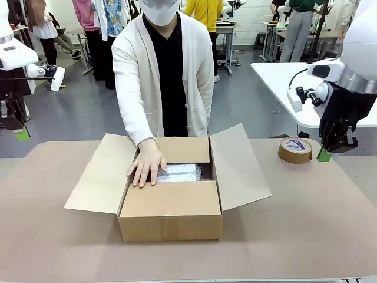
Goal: Wrap the clocks to prevent damage.
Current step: Push the right (or left) flap of the Package Box to close it.
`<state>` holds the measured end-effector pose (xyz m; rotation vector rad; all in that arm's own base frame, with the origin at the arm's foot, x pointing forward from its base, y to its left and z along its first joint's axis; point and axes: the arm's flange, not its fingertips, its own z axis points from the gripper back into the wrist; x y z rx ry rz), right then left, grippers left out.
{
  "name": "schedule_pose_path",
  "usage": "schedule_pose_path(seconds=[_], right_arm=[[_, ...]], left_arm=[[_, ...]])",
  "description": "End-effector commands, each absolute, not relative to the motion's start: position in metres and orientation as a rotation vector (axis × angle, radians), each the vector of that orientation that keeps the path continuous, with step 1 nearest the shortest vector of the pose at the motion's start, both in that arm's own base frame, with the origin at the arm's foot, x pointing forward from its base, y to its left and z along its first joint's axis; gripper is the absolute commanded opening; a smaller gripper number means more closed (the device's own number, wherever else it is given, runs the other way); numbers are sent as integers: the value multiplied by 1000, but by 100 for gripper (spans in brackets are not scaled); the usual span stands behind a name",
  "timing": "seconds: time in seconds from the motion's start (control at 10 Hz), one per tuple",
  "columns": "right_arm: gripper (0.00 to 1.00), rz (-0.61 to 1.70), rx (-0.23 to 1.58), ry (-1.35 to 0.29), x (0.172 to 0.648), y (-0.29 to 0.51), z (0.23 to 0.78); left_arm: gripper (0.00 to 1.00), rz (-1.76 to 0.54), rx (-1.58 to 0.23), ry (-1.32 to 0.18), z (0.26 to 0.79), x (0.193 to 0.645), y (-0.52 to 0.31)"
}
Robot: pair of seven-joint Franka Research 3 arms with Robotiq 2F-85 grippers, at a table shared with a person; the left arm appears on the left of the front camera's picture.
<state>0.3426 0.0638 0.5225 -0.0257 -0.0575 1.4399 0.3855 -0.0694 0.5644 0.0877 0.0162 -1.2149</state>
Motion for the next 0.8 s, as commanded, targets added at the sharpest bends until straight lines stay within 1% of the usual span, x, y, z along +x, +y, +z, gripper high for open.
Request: schedule_pose_path(seconds=[0.0, 0.7], right_arm=[[1, 1438, -42, -62, 343, 64, 522], [1, 1438, -42, -62, 343, 64, 522]], left_arm=[[0, -1202, 95, 5, 566, 386, -68], [0, -1202, 95, 5, 566, 386, -68]])
